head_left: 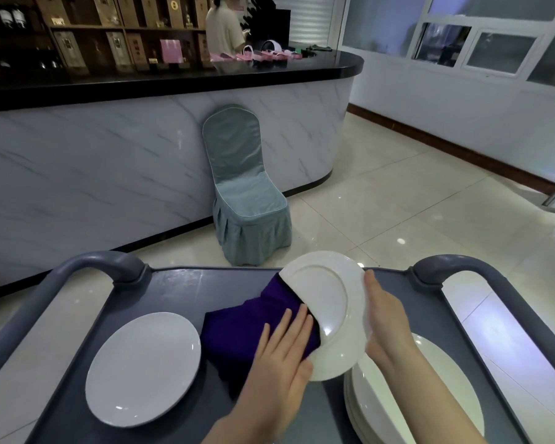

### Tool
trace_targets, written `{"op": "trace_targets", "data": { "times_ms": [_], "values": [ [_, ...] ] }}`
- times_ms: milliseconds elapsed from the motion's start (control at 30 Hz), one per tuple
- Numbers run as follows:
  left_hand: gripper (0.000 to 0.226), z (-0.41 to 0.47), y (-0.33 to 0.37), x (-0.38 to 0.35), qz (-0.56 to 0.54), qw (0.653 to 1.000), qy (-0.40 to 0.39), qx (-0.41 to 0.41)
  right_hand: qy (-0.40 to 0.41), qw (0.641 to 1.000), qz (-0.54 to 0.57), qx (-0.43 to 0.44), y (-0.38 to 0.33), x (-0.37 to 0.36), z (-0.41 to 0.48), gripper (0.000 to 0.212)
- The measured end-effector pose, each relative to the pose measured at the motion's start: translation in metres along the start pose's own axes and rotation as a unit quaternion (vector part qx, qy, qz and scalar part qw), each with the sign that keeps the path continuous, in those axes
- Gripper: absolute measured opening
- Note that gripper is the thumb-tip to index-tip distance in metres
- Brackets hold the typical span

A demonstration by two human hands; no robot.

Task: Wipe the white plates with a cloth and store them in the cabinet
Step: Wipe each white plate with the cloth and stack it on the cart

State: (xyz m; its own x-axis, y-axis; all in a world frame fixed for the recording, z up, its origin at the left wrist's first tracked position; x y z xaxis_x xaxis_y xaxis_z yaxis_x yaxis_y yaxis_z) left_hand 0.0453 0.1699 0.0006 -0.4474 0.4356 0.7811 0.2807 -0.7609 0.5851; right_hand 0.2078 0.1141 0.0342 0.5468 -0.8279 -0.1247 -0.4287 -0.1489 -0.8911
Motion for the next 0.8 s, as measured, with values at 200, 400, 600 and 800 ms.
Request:
{"op": "trace_targets", "data": {
  "times_ms": [200,400,600,800],
  "values": [
    [0.054,0.038,-0.005,0.007,-0.037,0.999,-0.024,0.025,-0.018,1.000,0.006,0.009,0.019,-0.013,-0.004,0.042],
    [0.056,0.050,-0.029,0.013,-0.046,0.994,-0.021,0.097,-0.039,0.985,-0.048,0.161,-0.016,-0.013,-0.009,0.017],
    [0.052,0.035,0.018,-0.009,-0.099,0.995,-0.021,0.009,-0.044,0.975,-0.068,0.208,-0.014,-0.020,-0.017,0.031],
    [0.057,0.061,-0.030,0.006,-0.047,0.993,-0.039,0.104,-0.025,0.974,-0.064,0.217,-0.015,-0.015,-0.020,0.031]
  ]
}}
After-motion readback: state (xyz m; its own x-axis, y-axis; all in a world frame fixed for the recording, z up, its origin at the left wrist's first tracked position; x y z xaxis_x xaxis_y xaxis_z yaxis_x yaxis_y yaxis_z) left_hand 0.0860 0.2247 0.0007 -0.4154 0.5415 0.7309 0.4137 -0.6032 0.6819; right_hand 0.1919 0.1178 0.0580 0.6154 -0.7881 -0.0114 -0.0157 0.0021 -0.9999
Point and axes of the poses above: each hand's wrist, its own z-axis towards the middle knuckle, its own x-axis out of the back of the hand, y = z × x, the point moved 10 cm from there along z, towards the middle knuckle, and after that the axes turned 3 degrees about -y, right-handed, at the moved point
